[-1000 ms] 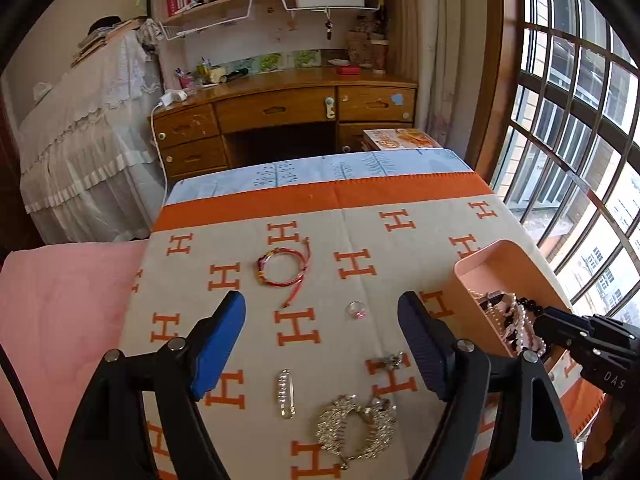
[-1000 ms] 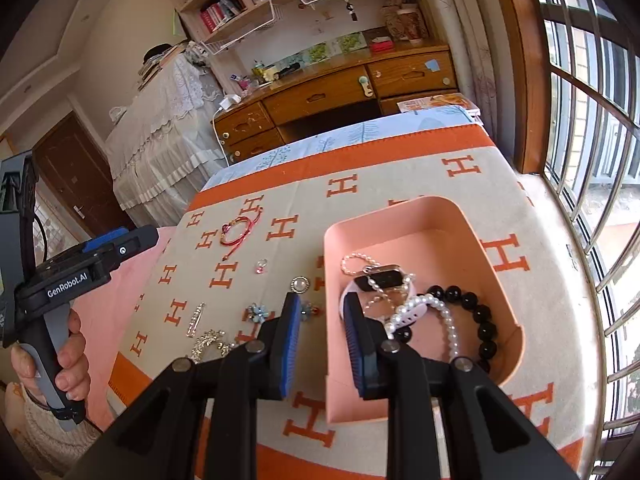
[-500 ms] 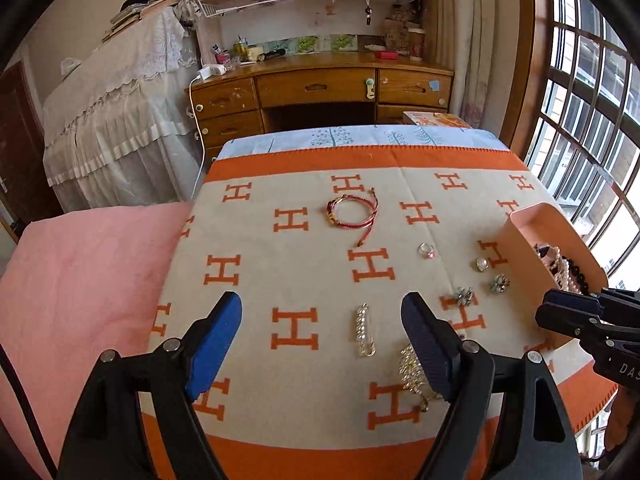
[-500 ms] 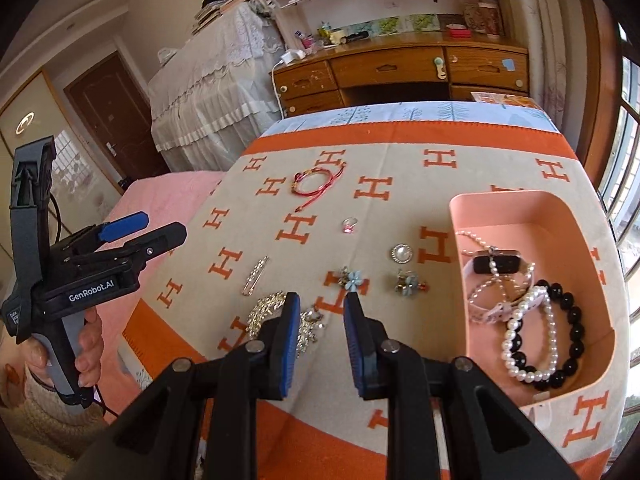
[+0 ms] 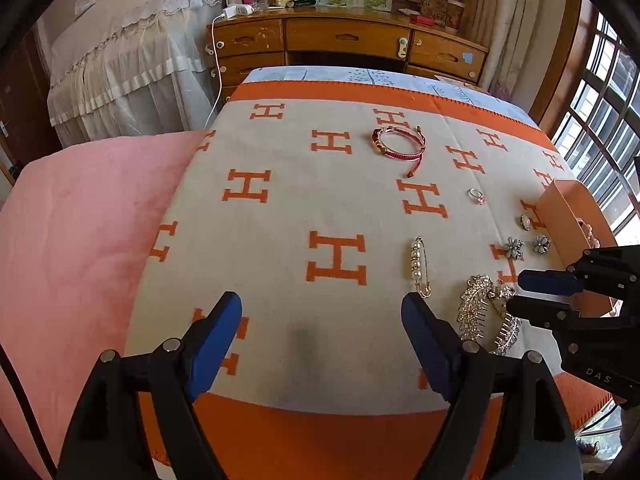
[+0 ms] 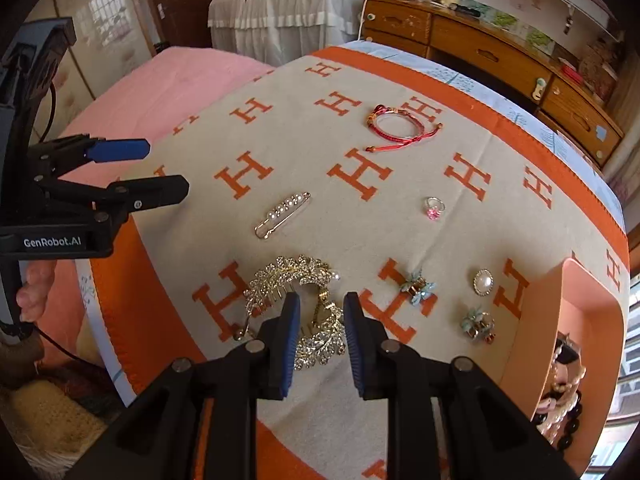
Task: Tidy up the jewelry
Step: 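Grasp the silver leaf hair comb with the right tool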
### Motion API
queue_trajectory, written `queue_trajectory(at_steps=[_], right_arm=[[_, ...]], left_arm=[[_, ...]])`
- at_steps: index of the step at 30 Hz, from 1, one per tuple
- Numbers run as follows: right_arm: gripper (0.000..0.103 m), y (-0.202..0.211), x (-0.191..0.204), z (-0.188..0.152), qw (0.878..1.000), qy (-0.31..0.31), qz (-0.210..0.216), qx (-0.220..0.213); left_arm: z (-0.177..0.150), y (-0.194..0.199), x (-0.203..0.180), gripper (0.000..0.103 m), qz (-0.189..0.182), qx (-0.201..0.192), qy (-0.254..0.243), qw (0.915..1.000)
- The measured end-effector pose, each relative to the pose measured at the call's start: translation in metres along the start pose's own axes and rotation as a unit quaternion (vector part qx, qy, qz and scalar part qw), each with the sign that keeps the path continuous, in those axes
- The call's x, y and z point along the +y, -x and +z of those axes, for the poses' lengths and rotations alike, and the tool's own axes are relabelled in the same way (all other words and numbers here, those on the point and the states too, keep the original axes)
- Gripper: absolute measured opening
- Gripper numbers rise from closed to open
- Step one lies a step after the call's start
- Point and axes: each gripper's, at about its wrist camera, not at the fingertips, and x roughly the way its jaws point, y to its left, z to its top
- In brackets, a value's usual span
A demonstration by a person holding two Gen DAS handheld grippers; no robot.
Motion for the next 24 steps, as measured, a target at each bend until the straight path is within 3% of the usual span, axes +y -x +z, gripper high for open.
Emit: queue_trajectory(at_steps=[4,9,12,13,18,24], right_arm=[[0.022,-0.017,0.001,0.007,0.998,0.036,-0.009,0.043],[0.022,-0.029,0.008,0.013,0.995,0.079,-0.020,0.063],[0.016,-0.031,0.008,0.016,0.994,0.081,-0.018,0.067],[0.011,-0.031,0.007,0.016,0.995,0.076,-0.014,0.068],[0.008,-0.028,-0.006,0.016,0.998,0.025,0.002,0.060],[0.008,0.000,-0.033,0.014,0.998,-0.065,0.026,-0.005]], left_arm=[[0.000,-0.006,0.003,0.081,-0.007,0.007,0.004,0.9999],[0.002,-0.013,0.004,0.081,-0.010,0.012,0.001,0.9999],[0.006,-0.016,0.005,0.081,-0.011,0.013,-0.001,0.9999],[0.008,-0.017,0.005,0.081,-0.011,0.014,-0.002,0.9998],[0.024,-0.024,0.000,0.081,-0.012,0.014,-0.017,0.9997],[0.054,-0.035,-0.015,0.081,-0.009,0.007,-0.046,0.9989]])
